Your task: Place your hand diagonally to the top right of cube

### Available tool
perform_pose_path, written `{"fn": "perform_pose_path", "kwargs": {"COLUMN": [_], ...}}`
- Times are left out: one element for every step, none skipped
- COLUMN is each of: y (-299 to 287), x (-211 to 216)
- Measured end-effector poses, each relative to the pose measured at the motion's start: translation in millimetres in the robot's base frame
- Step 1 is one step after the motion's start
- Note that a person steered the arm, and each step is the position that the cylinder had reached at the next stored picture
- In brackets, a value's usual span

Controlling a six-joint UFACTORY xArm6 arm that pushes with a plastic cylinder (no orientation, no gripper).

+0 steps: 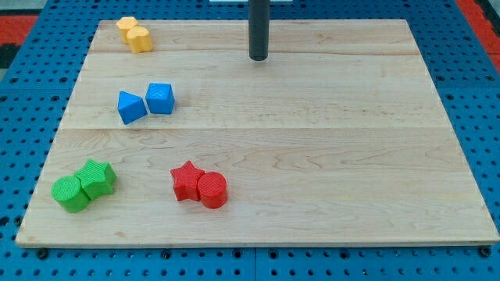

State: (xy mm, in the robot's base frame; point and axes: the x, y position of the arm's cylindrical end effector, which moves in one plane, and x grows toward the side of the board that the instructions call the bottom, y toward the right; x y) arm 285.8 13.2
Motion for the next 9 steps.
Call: {"fn": "perform_pose_path", "kwargs": {"y": [3.8,8.9,13.0,16.2,18.5,5.6,6.7,8.0,9.8], "x": [0.0,0.0,0.0,0.0,-0.1,-11.8,-13.8,-13.8,-13.8]}}
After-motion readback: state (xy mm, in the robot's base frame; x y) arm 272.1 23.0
